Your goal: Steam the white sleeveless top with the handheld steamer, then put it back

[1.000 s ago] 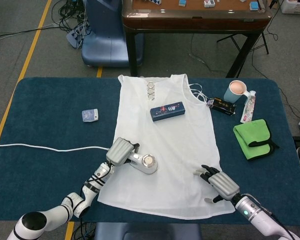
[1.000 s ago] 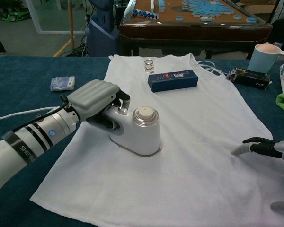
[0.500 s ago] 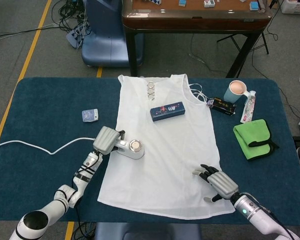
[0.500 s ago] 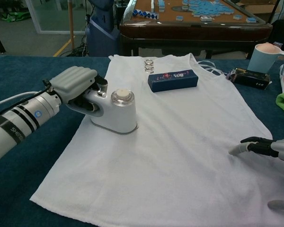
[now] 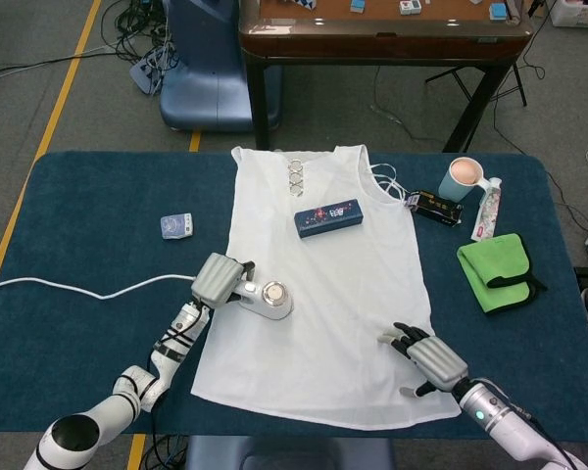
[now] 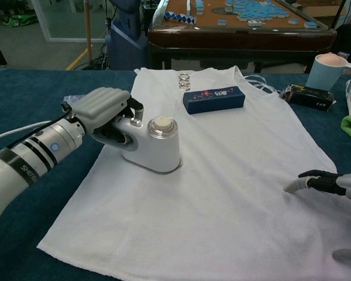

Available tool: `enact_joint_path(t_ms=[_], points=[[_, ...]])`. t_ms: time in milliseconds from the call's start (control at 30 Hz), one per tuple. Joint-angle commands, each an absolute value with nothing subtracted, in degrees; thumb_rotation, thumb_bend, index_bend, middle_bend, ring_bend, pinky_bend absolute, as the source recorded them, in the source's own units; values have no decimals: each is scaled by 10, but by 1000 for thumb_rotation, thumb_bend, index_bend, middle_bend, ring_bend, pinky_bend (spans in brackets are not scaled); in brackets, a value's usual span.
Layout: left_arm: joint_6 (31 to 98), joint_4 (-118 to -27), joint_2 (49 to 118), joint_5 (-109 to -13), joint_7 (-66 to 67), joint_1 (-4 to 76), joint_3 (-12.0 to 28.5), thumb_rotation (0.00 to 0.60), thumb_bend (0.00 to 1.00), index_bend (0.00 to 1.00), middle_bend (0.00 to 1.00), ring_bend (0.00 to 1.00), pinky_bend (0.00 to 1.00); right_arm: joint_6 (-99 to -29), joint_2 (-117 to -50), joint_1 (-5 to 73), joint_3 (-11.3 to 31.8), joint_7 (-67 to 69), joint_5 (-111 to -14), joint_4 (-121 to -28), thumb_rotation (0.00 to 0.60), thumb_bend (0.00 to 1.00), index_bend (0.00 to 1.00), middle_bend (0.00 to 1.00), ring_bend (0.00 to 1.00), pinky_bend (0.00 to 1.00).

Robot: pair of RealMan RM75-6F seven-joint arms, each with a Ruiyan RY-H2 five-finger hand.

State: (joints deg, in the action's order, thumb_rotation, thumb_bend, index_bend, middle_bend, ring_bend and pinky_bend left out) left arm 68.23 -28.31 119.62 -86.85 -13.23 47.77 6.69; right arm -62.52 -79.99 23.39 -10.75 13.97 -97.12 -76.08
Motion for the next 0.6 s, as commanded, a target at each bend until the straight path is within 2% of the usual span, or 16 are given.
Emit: enact_joint_path(t_ms=[33,333,600], points=[[691,-306,1199,-874,-120,478,63,600,334,958,898,755,798,-627,-799,233,-108,140,-972,-762,600,167,145,154,41,126],[702,-369,1197,-888,-67,471,49,600,333,958,897,755,798,-631,-800,230,-112,145,-975,-760,600,168,145,154,41,126],[704,-369,1179,-887,-65,466,52,600,333,958,896,755,798,-632,-800,231,-110,147,-976,-757,600,168,145,155,41,126]])
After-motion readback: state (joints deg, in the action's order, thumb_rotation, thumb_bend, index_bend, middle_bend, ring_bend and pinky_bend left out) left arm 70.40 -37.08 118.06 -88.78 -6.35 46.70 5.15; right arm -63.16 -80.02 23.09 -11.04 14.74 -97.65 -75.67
